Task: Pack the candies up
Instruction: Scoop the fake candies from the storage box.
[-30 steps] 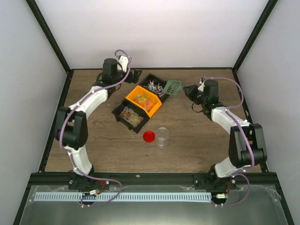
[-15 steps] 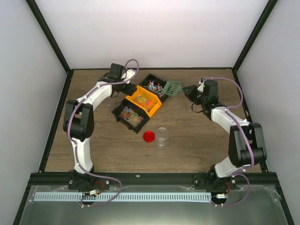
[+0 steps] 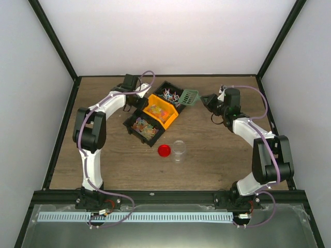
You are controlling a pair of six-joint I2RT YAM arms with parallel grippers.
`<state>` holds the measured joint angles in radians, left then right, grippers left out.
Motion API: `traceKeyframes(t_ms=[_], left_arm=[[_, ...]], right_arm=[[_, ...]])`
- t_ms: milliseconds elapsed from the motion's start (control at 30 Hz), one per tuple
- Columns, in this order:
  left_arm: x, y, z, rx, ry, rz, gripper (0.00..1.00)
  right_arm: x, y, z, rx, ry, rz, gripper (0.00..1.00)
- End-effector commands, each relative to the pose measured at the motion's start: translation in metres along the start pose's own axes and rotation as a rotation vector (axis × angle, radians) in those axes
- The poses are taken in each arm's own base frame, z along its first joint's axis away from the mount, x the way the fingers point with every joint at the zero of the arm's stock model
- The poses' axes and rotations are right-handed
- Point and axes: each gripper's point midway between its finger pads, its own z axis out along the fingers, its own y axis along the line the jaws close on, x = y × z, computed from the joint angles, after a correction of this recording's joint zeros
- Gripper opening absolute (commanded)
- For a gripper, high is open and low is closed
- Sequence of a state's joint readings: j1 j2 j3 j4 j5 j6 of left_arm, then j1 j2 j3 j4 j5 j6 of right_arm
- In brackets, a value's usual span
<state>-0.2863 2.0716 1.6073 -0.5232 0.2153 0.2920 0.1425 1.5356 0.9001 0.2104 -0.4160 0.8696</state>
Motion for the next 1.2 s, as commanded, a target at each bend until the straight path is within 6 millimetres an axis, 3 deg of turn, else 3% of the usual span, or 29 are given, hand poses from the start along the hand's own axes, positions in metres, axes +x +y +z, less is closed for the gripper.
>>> traceKeyframes(t_ms=[0, 400, 533, 700, 833, 1167], left_arm=[[0.017, -0.005, 0.014, 0.040, 0.051, -0.019, 0.35], [0.020, -0.019, 0.016, 0.076, 0.042, -0.044, 0.10], [0.018, -0.023, 0.018, 0.054, 0.039, -0.071, 0.04], [0.017, -0.029, 0.019, 0.047, 0.035, -0.114, 0.04], [0.013, -0.040, 0.017, 0.055, 0.009, -0.118, 0.04], [0.014, -0.041, 0.022, 0.042, 0.008, -0.085, 0.04]], right_arm=[[-0.006, 0.014, 0.001, -0.018, -0.017, -0.026, 0.02], [-0.023, 0.005, 0.024, 0.197, -0.019, 0.018, 0.01], [-0.018, 0.007, 0.036, 0.284, 0.023, -0.010, 0.01], [-0.017, 0.027, 0.039, 0.389, 0.002, -0.070, 0.01], [-0.016, 0.031, 0.040, 0.475, -0.005, -0.086, 0.01], [-0.015, 0.021, 0.044, 0.621, 0.002, -0.119, 0.01]])
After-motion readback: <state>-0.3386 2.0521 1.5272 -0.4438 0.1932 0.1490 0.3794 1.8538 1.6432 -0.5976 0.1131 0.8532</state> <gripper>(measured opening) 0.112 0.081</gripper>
